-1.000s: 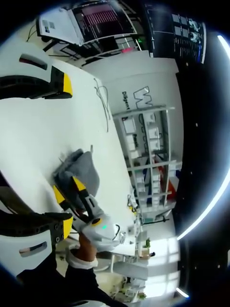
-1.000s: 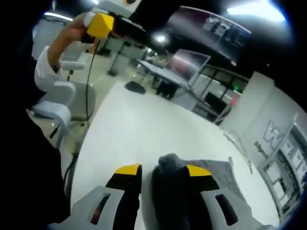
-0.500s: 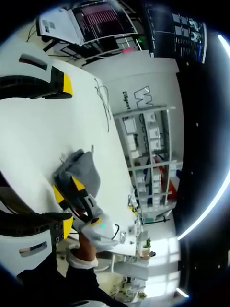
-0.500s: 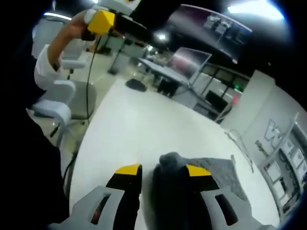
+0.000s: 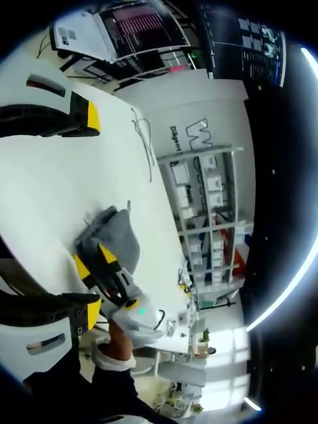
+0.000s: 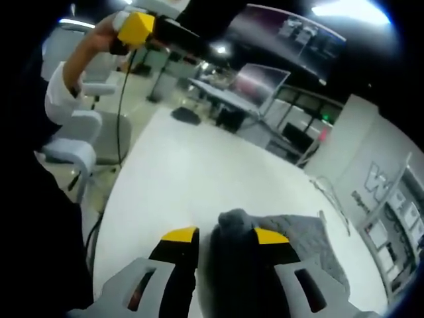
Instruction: Open the folded towel by lifting each exposed corner and separating the folded layers until the towel lies flat within the target outline without major curled edges
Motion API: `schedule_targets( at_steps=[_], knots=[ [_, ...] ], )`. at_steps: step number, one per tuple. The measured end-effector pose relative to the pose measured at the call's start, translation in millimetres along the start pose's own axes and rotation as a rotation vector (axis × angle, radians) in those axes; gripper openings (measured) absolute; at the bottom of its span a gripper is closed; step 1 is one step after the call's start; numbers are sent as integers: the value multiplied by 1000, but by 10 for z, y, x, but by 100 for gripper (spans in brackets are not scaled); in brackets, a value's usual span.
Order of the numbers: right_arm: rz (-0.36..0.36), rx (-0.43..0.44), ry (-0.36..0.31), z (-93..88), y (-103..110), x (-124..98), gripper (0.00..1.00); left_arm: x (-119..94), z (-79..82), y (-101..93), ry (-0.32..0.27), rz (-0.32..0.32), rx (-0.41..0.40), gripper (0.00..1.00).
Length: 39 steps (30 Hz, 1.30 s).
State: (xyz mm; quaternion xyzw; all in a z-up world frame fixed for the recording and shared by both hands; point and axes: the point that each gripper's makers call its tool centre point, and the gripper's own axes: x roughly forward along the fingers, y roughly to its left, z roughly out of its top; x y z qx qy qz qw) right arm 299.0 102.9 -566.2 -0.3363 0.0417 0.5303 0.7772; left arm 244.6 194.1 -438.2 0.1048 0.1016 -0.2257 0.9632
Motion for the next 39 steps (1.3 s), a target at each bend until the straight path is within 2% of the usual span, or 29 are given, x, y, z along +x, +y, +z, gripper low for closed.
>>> schedule_targets(
  at_steps=[15, 26, 29, 39],
  knots=[
    [-15, -19, 18, -47, 0, 23, 25, 10, -31, 8, 10, 1, -3, 96],
    [-30, 2, 8, -65, -34, 22, 19, 32, -43, 3, 14, -3, -6, 96],
    [-50, -1, 8, -66, -64, 13, 15, 39, -54, 17, 18, -1, -8, 96],
    [-62, -1, 2, -61, -95, 15, 13, 48, -57, 28, 18, 0, -13, 96]
  ],
)
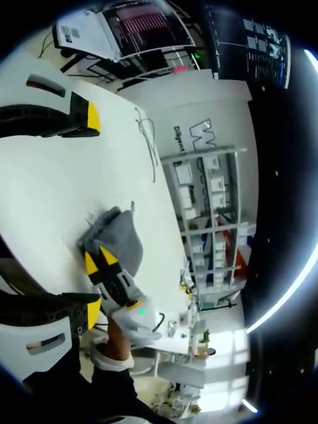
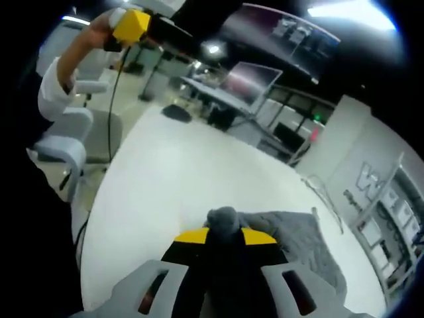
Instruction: Open the folded towel by lifting each exposed corner and separating the folded layers until the towel lies flat within the target outline without major curled edges
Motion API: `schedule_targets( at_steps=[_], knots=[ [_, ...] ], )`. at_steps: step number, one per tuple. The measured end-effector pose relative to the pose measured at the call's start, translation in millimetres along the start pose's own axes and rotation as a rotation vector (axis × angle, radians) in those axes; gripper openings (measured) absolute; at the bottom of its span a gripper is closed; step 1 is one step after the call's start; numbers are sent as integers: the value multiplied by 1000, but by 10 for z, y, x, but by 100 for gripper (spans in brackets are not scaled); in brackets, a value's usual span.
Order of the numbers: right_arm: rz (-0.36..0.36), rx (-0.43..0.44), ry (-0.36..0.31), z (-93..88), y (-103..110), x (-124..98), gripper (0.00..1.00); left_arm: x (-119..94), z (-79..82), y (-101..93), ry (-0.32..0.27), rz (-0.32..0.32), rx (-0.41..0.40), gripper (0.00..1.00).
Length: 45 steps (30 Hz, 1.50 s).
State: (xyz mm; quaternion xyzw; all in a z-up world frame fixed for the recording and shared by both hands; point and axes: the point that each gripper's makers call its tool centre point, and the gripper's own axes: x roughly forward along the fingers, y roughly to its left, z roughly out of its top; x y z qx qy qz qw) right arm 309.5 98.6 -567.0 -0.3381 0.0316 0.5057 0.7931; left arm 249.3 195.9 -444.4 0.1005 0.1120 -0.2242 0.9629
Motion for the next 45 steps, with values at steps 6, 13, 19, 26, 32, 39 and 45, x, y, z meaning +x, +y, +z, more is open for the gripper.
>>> schedule_targets(
  at_steps=[6, 13, 19, 26, 32, 39, 45],
  knots=[
    [-2, -2, -4, 3, -27, 16, 12, 9, -2, -3, 2, -1, 0, 96],
    [-1, -3, -5, 3, -43, 22, 11, 10, 0, -1, 1, 0, 0, 96],
    [-3, -4, -4, 1, -52, 26, 10, 3, -1, 3, 0, 2, 0, 96],
    [-4, 6, -9, 4, -58, 31, 10, 0, -7, 16, 1, 2, -1, 96],
    [-3, 17, -14, 15, -46, 19, 8, 4, -12, 19, 3, 0, 1, 96],
    [-7, 21, -21, 32, -39, -3, 6, -6, -11, 27, 3, 3, 2, 96],
    [-12, 22, -29, 52, -39, -25, 5, -11, -7, 36, 2, 8, 4, 96]
  ],
)
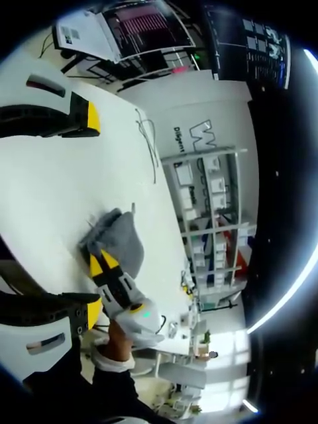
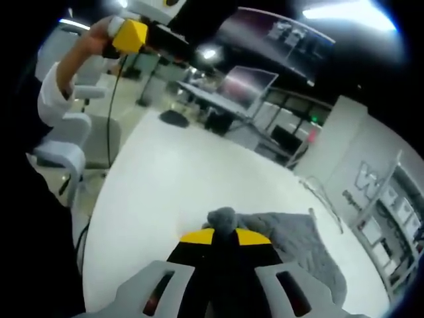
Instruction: Open the folded towel by lifting each exposed corner and separating the folded layers until the towel lies flat within the target outline without major curled edges
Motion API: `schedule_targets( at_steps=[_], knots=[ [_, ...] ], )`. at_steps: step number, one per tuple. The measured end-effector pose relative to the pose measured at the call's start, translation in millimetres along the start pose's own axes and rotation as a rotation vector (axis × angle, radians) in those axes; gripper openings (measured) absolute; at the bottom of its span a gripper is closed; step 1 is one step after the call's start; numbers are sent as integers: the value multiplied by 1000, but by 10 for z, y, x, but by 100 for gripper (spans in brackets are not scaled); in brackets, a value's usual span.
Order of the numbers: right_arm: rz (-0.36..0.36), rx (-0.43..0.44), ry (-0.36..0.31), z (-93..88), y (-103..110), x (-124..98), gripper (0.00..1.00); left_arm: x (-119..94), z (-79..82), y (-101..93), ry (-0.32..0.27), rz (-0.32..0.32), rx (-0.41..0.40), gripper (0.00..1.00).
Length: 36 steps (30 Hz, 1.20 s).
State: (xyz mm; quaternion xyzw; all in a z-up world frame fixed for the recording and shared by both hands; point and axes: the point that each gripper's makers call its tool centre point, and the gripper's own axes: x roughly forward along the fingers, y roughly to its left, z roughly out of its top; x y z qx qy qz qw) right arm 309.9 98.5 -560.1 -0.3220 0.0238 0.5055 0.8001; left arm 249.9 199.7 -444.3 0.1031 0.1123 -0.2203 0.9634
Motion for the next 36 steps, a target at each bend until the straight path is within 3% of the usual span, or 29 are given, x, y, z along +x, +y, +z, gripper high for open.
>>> schedule_targets(
  at_steps=[36],
  knots=[
    [-13, 64, -40, 43, -58, -62, 5, 1, -22, 2, 3, 9, 2, 96]
  ],
)
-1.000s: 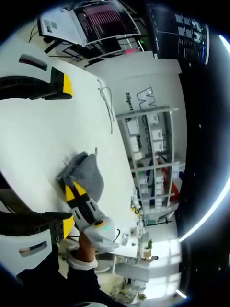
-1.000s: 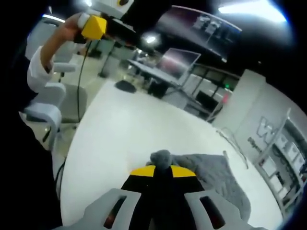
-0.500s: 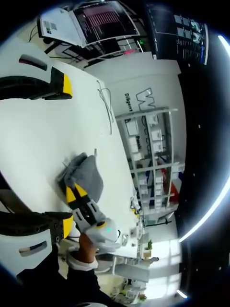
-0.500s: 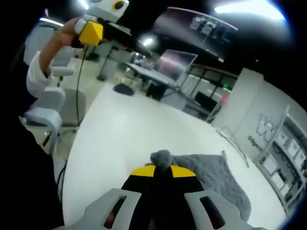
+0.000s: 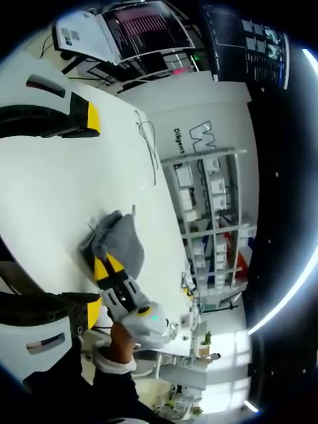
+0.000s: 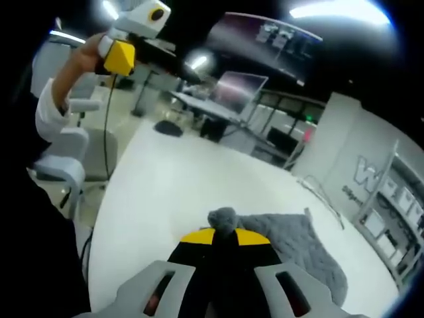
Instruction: Open the folded towel by lifting each exposed corner and separating the folded layers until the towel lies flat within the target outline without major curled edges
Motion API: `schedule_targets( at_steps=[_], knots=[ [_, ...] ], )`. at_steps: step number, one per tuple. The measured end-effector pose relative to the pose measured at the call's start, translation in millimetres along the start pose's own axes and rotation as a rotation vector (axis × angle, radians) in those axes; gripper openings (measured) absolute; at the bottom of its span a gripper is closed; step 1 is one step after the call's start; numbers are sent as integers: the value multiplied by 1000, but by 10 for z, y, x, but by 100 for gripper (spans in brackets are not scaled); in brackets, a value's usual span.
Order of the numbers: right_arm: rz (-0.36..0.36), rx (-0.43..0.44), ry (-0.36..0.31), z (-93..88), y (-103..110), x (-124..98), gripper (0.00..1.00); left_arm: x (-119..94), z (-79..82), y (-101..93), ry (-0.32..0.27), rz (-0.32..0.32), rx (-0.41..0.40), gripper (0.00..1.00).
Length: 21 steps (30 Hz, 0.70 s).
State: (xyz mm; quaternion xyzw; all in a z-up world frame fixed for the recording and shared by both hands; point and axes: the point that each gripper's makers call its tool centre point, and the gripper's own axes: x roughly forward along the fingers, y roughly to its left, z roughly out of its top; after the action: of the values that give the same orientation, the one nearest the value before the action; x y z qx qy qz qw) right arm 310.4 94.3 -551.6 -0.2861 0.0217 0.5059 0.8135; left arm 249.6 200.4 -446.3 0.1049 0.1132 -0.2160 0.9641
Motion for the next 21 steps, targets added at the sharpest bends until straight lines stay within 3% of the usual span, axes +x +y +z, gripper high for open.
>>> schedule_targets(
  at_steps=[21],
  knots=[
    [6, 44, -17, 27, -42, -31, 4, -8, -9, 48, 0, 13, -16, 96]
  ],
)
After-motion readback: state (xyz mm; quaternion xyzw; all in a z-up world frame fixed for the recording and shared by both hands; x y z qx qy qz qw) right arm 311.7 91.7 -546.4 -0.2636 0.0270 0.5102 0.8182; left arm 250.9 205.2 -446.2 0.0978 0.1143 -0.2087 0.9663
